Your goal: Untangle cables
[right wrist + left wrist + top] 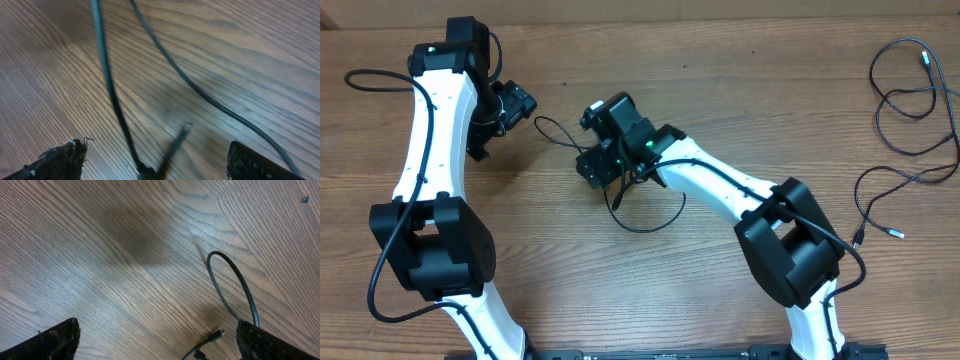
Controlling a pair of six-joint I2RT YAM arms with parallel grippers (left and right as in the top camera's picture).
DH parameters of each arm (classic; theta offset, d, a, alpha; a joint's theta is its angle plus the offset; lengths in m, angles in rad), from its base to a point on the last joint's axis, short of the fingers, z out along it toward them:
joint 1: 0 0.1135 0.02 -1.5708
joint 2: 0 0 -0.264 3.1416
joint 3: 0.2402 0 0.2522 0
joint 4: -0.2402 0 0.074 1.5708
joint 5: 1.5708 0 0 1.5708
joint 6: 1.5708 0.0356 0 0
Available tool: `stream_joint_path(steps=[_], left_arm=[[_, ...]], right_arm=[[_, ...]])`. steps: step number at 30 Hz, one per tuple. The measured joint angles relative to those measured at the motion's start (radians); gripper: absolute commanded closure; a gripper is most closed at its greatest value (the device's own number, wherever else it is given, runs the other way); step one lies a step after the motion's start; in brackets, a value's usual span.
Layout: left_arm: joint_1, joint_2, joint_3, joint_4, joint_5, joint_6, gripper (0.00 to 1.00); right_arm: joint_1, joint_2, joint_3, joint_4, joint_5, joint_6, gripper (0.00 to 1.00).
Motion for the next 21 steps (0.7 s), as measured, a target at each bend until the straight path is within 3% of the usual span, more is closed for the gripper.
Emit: stream_joint_path(steps=[5,9,21], left_arm=[[0.0,0.0,0.0,0.0,0.0,0.0,0.0],[0.0,0.0,0.0,0.0,0.0,0.0,0.0],[0.0,0.0,0.0,0.003,0.0,0.0,0.0]], right_arm=[[0.033,0.023,0.0,0.024,-0.002,0.011,0.41],[0.045,0.042,-0.001,0.021,-0.001,0.018,0.56],[0.043,0.051,-0.001,-0.024,0.121,0.067,0.75]])
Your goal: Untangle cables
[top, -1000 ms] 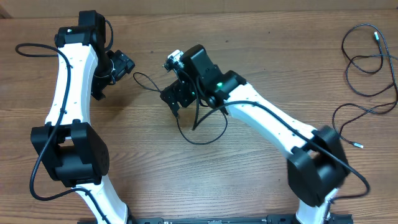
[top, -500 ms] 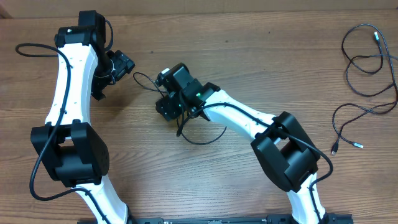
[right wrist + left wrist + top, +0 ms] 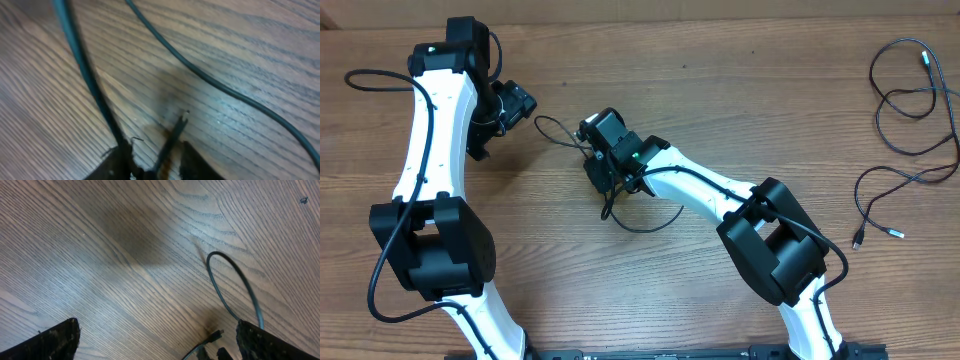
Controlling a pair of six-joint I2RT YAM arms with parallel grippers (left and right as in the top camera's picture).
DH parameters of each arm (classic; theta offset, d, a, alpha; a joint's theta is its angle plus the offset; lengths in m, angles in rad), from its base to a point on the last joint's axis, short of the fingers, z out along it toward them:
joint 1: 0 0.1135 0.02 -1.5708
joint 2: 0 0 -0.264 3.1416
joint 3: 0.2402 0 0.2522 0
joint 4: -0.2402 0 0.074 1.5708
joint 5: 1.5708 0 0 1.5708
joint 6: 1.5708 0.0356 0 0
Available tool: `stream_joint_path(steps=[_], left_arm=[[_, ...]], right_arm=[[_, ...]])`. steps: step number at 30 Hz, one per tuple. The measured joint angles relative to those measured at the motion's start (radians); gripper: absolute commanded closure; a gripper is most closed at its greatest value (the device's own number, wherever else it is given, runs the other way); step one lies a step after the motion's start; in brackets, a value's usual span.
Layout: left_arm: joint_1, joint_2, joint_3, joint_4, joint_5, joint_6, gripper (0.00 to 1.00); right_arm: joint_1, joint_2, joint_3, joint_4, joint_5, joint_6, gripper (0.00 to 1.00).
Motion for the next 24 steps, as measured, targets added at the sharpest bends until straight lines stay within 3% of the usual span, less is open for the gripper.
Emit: stream_joint_path(steps=[5,8,24], left_arm=[[0.0,0.0,0.0,0.0,0.0,0.0,0.0],[0.0,0.0,0.0,0.0,0.0,0.0,0.01],[0.0,0.0,0.0,0.0,0.0,0.0,0.0]], right_arm=[[0.0,0.0,0.0,-0.052,0.033,0.007,0.9],[0.0,0.0,0.0,-0.072,0.06,0.013,0.93],[0.0,0.0,0.0,-0.121,0.025,0.021,0.96]])
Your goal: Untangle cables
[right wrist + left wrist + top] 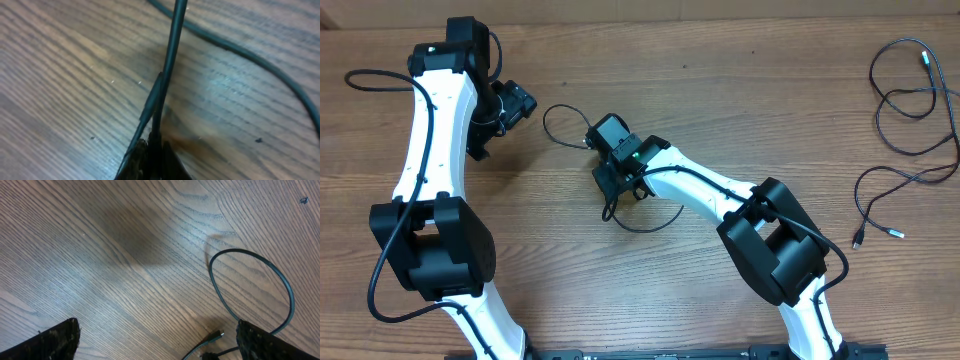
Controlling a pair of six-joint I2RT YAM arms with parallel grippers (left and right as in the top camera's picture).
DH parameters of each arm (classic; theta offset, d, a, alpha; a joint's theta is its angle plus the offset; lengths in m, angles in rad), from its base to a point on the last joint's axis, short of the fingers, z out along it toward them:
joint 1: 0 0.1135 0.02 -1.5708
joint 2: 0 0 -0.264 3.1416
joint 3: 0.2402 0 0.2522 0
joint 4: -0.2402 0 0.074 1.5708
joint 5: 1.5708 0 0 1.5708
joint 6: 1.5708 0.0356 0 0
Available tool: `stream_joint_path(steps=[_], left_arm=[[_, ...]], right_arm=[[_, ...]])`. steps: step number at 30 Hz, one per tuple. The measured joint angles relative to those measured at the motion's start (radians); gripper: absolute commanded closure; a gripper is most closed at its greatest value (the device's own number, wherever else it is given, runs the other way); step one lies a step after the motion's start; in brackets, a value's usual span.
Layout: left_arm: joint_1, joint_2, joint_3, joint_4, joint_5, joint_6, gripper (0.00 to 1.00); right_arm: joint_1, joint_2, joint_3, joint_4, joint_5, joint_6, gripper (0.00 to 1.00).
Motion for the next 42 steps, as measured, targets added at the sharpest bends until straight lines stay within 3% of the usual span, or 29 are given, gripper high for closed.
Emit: stream_joint_path(steps=[3,5,7,10,15,24,34,36,37,42], left_arm=[[0.0,0.0,0.0,0.0,0.0,0.0,0.01],[0.0,0.0,0.0,0.0,0.0,0.0,0.0],[0.0,0.0,0.0,0.0,0.0,0.0,0.0],[0.0,0.0,0.0,0.0,0.0,0.0,0.0],[0.0,0.0,0.0,0.0,0.0,0.0,0.0],[0.0,0.0,0.0,0.0,0.0,0.0,0.01],[0.0,0.0,0.0,0.0,0.0,0.0,0.01],[0.0,0.0,0.0,0.0,0.0,0.0,0.01],[0.0,0.0,0.0,0.0,0.0,0.0,0.0],[0.0,0.0,0.0,0.0,0.0,0.0,0.0]], right_arm=[[0.0,0.0,0.0,-0.005,-0.028,0.0,0.94],[0.0,0.0,0.0,-0.005,-0.045,0.0,0.87],[0.0,0.001,0.0,-0.003,-0.061,0.005,0.62],[0.0,0.006,0.0,0.014,-0.074,0.0,0.44],[0.0,0.029,0.0,0.05,-0.083,0.0,0.36],[0.0,0.039,0.0,0.101,-0.083,-0.001,0.34],[0.0,0.047,0.0,0.153,-0.022,-0.001,0.21],[-0.001,0.051,0.0,0.169,-0.01,-0.002,0.27],[-0.002,0.053,0.0,0.173,-0.006,-0.002,0.35],[-0.011,0.057,0.0,0.178,0.006,-0.005,0.56]])
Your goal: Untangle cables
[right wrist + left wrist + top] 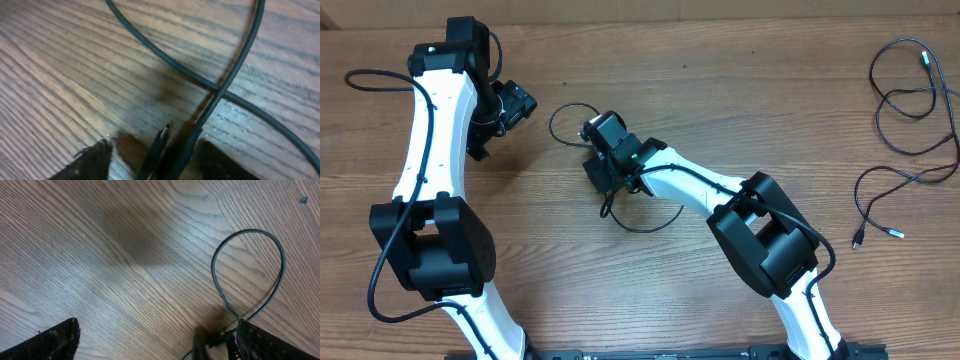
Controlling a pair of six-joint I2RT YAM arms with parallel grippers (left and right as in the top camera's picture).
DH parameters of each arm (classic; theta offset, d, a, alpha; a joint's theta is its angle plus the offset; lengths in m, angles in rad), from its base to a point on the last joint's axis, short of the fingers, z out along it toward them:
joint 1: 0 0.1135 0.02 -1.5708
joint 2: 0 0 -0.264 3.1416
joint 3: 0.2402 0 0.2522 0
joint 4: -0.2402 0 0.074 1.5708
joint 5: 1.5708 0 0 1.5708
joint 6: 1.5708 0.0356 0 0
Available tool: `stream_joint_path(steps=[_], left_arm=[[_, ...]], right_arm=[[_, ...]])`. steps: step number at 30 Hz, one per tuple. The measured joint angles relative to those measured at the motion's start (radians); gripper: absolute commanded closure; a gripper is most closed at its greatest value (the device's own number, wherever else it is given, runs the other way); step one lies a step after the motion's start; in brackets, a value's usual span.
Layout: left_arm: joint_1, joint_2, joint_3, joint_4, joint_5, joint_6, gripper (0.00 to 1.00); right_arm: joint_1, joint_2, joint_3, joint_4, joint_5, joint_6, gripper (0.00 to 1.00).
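A thin black cable (552, 122) lies on the wooden table (740, 90). It makes a small loop at the upper left and a larger one below my right gripper. My right gripper (602, 180) stands over the cable's middle. In the right wrist view the fingers (92, 162) are partly apart. The cable (218, 90) crosses itself just ahead of them, and a strand and a plug tip (162, 135) lie between them, with wood showing on the left side. My left gripper (515, 105) is open and empty, left of the small loop (215, 265).
Two more black cables lie at the far right: a tangled one (910, 95) near the table's top corner and another (890, 190) below it. The left arm's own lead (360, 75) curves out at the far left.
My right gripper's fingers, then pressed together on the cable, now stand partly apart with the strand and plug between them. The small loop has narrowed and sits slightly further up and right.
First my right gripper was open over the cable and plug end. Then its fingers were closer round them, then shut on the strand, and the small loop near the left gripper grew. Now the fingers are apart again. The left arm has stayed put.
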Motion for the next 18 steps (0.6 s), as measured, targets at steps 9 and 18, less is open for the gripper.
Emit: stream_joint_path(steps=[9,18], left_arm=[[0.0,0.0,0.0,-0.001,0.0,0.0,0.01],[0.0,0.0,0.0,0.0,0.0,0.0,0.0]], right_arm=[[-0.002,0.003,0.0,-0.001,0.003,0.003,0.91],[-0.004,0.003,0.011,-0.037,0.037,0.004,0.96]])
